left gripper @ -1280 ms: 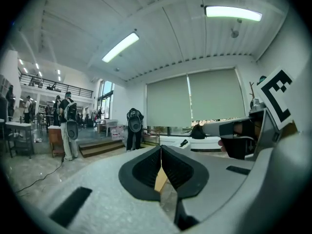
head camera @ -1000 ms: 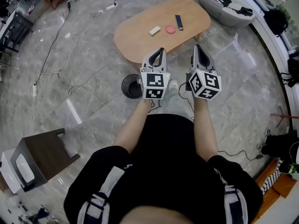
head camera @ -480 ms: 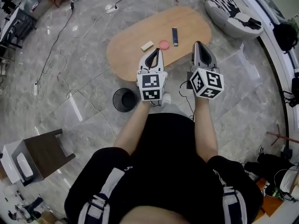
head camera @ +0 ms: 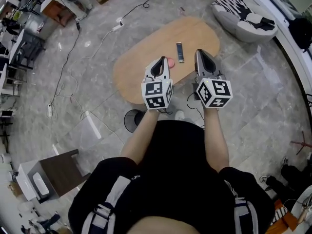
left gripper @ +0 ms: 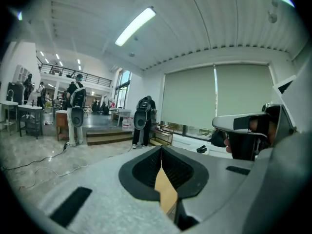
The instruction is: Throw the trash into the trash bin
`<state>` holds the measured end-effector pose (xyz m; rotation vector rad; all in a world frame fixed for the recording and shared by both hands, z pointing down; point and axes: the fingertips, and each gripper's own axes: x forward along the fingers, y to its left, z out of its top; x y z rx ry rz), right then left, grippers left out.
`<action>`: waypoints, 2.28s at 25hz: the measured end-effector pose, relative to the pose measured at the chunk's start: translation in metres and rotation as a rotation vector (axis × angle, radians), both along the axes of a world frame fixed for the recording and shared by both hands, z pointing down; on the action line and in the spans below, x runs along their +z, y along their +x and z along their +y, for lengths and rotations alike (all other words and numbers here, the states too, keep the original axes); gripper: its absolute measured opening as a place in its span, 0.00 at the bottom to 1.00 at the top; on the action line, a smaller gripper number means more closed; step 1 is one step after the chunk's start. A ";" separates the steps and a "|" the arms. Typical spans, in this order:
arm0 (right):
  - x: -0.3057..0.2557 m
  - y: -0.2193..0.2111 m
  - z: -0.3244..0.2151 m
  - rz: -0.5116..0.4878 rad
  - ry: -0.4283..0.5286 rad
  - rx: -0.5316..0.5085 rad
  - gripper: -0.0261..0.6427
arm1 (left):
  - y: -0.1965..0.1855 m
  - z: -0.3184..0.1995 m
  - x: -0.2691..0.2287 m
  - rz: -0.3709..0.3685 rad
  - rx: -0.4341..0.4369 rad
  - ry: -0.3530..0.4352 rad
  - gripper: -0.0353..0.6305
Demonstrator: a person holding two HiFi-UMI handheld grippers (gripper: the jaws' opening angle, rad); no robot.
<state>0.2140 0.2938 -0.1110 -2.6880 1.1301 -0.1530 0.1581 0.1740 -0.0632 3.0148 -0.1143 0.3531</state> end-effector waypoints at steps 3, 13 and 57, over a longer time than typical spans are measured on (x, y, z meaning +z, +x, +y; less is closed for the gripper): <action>0.010 0.011 0.005 -0.012 -0.003 -0.007 0.06 | 0.020 0.011 0.007 -0.021 0.039 0.014 0.07; 0.037 0.038 -0.020 -0.096 -0.009 -0.060 0.06 | 0.026 0.000 0.025 -0.058 0.037 0.069 0.07; 0.390 -0.004 -0.203 -0.426 -0.510 -0.435 0.06 | -0.021 -0.210 0.358 -0.326 -0.435 -0.309 0.07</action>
